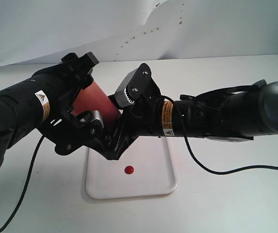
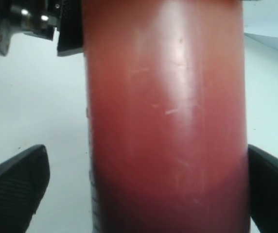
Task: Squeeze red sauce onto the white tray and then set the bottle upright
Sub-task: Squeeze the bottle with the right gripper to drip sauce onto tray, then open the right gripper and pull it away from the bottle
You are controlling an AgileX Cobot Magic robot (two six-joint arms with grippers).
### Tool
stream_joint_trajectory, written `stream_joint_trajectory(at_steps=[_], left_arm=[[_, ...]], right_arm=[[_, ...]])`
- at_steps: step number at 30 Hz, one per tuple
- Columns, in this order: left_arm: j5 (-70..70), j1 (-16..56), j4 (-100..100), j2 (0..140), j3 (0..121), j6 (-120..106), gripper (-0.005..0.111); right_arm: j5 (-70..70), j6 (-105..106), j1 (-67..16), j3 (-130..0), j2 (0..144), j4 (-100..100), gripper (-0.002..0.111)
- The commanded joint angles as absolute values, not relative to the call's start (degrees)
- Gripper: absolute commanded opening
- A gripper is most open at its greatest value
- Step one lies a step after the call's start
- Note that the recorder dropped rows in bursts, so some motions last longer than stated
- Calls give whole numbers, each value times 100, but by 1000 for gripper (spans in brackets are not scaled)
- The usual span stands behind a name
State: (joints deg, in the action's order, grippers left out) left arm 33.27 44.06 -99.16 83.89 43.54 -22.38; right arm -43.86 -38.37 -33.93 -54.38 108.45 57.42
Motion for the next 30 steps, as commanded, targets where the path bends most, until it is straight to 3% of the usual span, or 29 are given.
stream_joint_trajectory(at_steps=[1,9,17,30], left_arm=[[3434,4423,-9995,8344,4434,-2122,0],[3434,4423,-9995,8344,4423,-2122,0],[3434,4423,-9813,8344,4423,-2122,0],[3500,4423,-9147,8344,4423,-2122,0]], right_arm=[[-4410,-3951,-3358,-5471,10824,5895,95],[-4526,-4916,-2924,-5471,10824,5986,95],[-5497,-5292,-2860,-5471,10824,6704,95],[-5288,-6034,-2316,-5471,10144,7950,95]])
